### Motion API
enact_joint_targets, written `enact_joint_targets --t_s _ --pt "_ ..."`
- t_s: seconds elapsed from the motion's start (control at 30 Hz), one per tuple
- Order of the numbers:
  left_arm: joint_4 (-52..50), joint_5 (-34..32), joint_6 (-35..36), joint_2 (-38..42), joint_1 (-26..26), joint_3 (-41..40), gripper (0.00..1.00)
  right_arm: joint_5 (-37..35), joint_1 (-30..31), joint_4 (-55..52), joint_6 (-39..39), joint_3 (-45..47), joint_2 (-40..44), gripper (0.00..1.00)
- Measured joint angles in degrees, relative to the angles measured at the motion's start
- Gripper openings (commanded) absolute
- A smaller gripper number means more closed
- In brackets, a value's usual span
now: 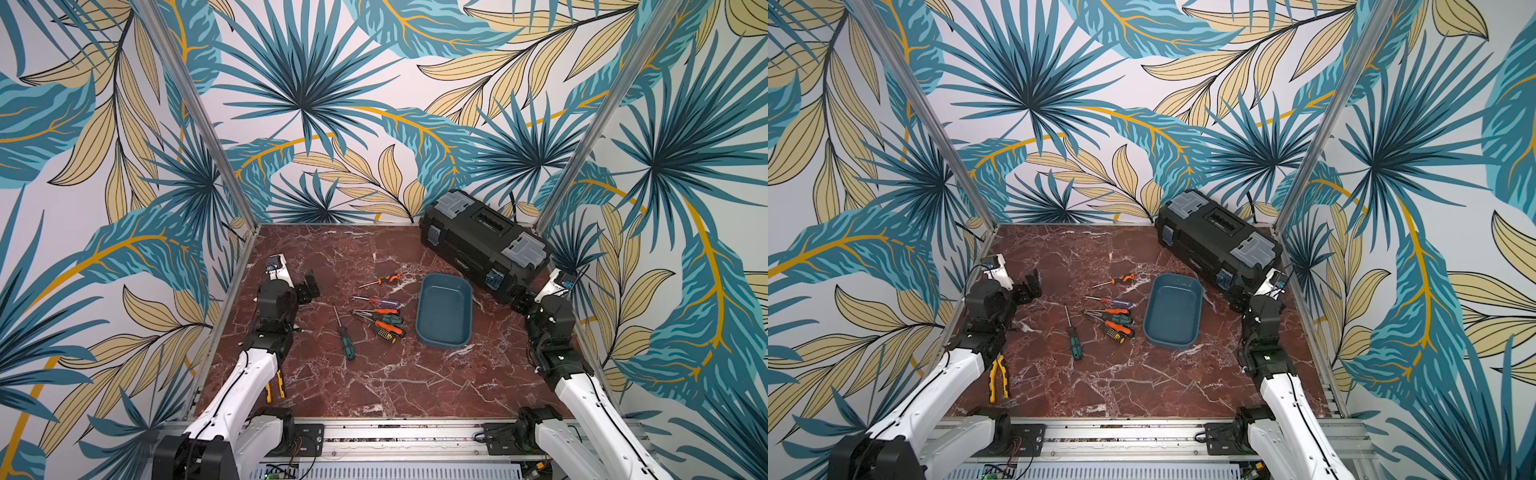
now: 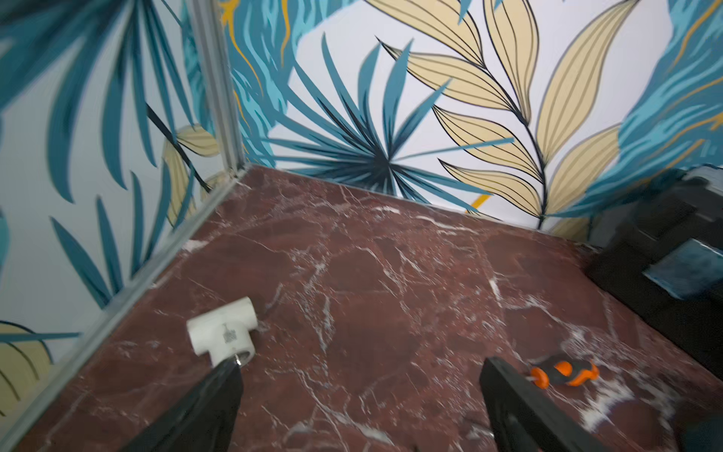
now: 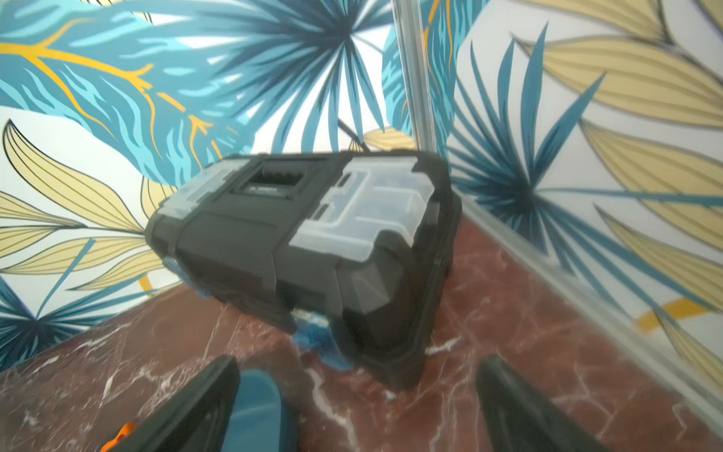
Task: Put the screwdriver on the desktop into the storage box
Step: Pick up the screwdriver from the center of the board.
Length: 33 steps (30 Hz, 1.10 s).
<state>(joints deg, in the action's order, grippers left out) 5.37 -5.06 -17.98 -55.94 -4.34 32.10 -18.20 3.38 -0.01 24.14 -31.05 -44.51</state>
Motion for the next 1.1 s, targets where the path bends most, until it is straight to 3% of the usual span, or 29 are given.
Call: enact_joint_targets --t_s 0.17,0.43,0.57,0.77,1.1 --pt "-10.1 8.3 -11.3 1.4 -2.2 0.0 0.92 7.4 0.0 -15.1 7.3 -6.1 -2.2 0.99" --pt "-28.8 12.1 -24.8 -0.5 -14.6 0.0 0.89 12.0 0.0 -27.0 13.1 -7.8 -3.3 0.99" --pt "-34.0 11.2 -26.9 -7.2 -19.1 0.9 0.89 12.6 0.0 -28.5 14.0 -7.8 -3.4 0.99" --pt "-37.3 9.8 -26.7 -17.8 -20.9 8.6 0.83 13.1 0.0 -29.8 14.3 -7.8 -4.6 0.99" --pt "-40.8 5.4 -24.7 -32.0 -22.2 17.6 0.56 12.5 0.0 -31.6 14.5 -7.8 -2.4 0.99"
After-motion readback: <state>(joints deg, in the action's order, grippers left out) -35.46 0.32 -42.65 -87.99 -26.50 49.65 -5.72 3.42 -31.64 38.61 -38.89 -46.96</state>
